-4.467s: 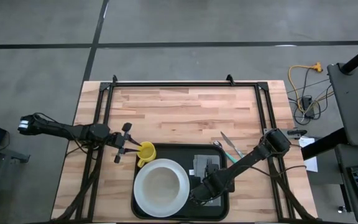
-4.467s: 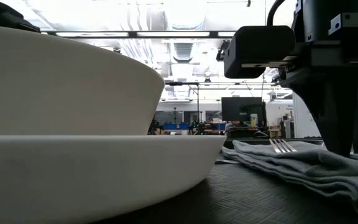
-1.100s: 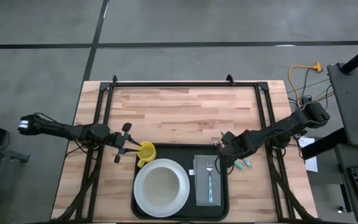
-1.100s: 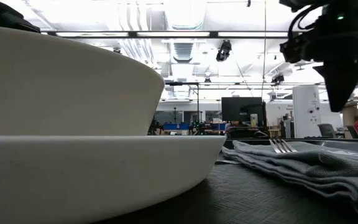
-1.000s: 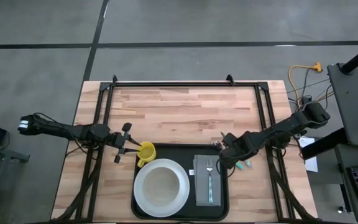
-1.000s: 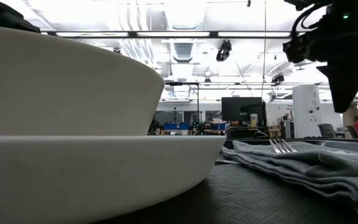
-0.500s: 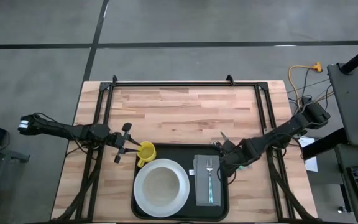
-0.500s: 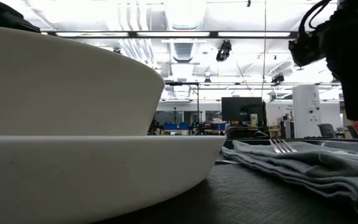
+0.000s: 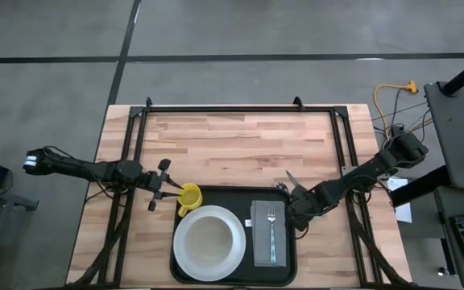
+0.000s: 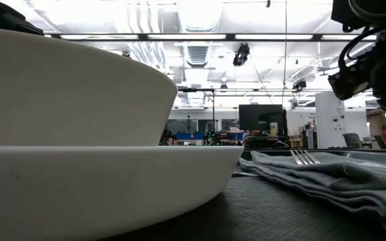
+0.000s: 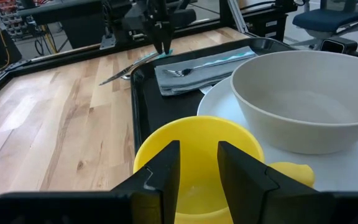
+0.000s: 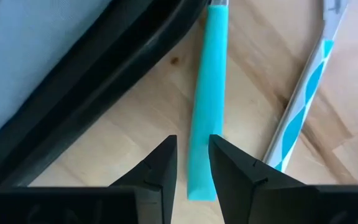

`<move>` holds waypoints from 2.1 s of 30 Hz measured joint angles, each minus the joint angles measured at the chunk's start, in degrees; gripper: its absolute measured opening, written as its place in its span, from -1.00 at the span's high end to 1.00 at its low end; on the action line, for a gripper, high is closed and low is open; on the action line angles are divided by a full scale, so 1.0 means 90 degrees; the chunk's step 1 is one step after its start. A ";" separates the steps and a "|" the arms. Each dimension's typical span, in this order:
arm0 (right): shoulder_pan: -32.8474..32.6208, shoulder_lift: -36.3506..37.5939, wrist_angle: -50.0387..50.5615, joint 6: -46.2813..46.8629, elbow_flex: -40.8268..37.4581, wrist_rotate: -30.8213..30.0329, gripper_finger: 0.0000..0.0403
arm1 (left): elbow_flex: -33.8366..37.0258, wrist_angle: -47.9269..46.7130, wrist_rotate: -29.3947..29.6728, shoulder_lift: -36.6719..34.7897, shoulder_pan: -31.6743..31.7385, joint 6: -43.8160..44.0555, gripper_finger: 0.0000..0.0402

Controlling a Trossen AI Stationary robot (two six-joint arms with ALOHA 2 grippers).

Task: Set up tray
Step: Put the blue spoon on the gray napkin to the right of the white plate

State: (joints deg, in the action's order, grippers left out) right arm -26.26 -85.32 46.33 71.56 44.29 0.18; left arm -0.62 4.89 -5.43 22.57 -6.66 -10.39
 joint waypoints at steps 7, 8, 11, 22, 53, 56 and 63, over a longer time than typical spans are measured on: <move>0.0000 0.0000 -0.0055 -0.0125 -0.0060 0.0035 0.64 | 0.0000 0.0001 0.0000 0.0001 -0.0001 0.0000 0.53; 0.0000 -0.0002 -0.0055 -0.0139 -0.0060 0.0032 0.65 | 0.0000 0.0001 0.0000 0.0001 -0.0001 0.0000 0.53; 0.0000 -0.0017 -0.0099 -0.0133 -0.0080 -0.0007 0.66 | 0.0000 0.0002 0.0000 -0.0001 -0.0001 0.0000 0.53; -0.0029 0.0007 -0.0360 0.0185 -0.0303 -0.0169 0.59 | 0.0000 0.0000 0.0000 -0.0001 -0.0001 0.0000 0.53; -0.0027 -0.0032 -0.0360 -0.0189 -0.0062 -0.0156 0.66 | 0.0000 -0.0001 0.0000 0.0001 -0.0002 0.0000 0.53; -0.0027 -0.0029 -0.0360 -0.0241 -0.0057 -0.0155 0.69 | 0.0000 0.0002 0.0000 0.0000 0.0000 0.0000 0.53; -0.0027 -0.0027 -0.0360 -0.0259 -0.0057 -0.0214 0.70 | 0.0000 -0.0001 0.0000 0.0002 -0.0001 0.0000 0.53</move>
State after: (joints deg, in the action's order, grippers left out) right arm -26.50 -85.56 43.09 69.23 43.77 -1.75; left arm -0.62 4.89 -5.43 22.59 -6.67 -10.39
